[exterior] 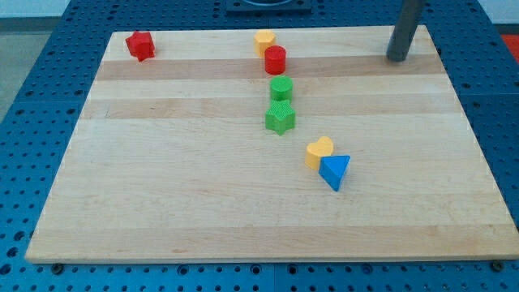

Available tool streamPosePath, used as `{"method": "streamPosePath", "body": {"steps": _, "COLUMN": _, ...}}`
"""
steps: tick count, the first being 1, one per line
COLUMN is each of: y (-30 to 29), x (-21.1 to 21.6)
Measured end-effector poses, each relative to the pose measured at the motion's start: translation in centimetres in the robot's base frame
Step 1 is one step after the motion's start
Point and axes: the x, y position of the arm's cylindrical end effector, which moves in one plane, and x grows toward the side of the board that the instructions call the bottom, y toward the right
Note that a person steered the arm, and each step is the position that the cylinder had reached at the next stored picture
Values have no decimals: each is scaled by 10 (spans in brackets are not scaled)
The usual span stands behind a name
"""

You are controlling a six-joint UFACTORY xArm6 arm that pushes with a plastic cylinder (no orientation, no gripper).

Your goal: Push the green circle slightly to the left

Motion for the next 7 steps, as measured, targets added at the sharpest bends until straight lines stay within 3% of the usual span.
{"method": "streamPosePath", "body": {"steps": 2, "y": -14, "x": 28}}
{"method": "streamPosePath", "body": {"steps": 7, "y": -150, "x": 70}}
